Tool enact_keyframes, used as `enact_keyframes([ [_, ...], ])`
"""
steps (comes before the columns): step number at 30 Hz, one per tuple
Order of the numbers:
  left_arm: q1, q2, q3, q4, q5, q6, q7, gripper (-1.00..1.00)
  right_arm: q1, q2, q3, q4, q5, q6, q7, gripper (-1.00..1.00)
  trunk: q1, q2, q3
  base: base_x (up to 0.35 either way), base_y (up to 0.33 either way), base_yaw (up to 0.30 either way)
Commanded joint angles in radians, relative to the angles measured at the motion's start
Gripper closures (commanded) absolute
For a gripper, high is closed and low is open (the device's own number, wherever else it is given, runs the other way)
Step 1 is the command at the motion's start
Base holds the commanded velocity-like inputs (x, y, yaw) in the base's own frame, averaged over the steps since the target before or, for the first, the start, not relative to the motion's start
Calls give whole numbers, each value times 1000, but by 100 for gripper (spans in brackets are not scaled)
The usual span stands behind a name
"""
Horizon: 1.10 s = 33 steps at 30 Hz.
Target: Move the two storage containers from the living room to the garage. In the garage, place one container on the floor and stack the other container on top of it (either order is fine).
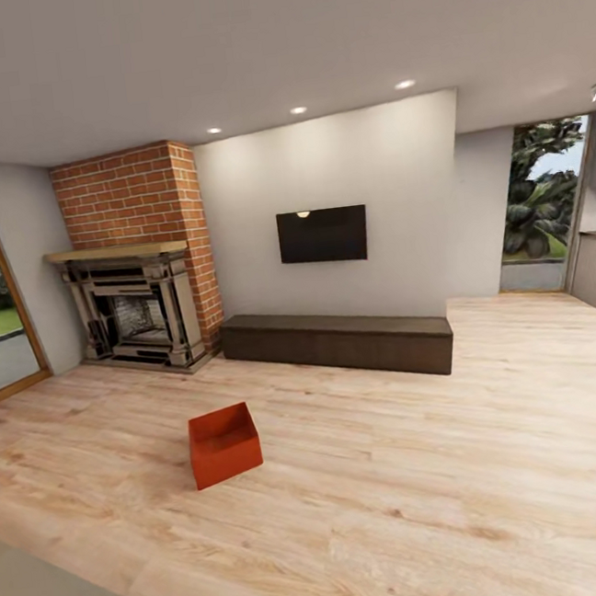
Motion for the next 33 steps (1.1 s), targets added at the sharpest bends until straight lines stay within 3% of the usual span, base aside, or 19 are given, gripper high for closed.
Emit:
enact_keyframes([
  [1,-1,0,-8,0,8,-3,1,-100,-1,1,8,3,-6,-4,-1,-100,1,-1,-1,322,0,0],
  [33,-1,2,-8,2,9,1,1,-100,-1,-3,4,3,-10,-4,12,-100,1,-1,-1,316,0,0],
])
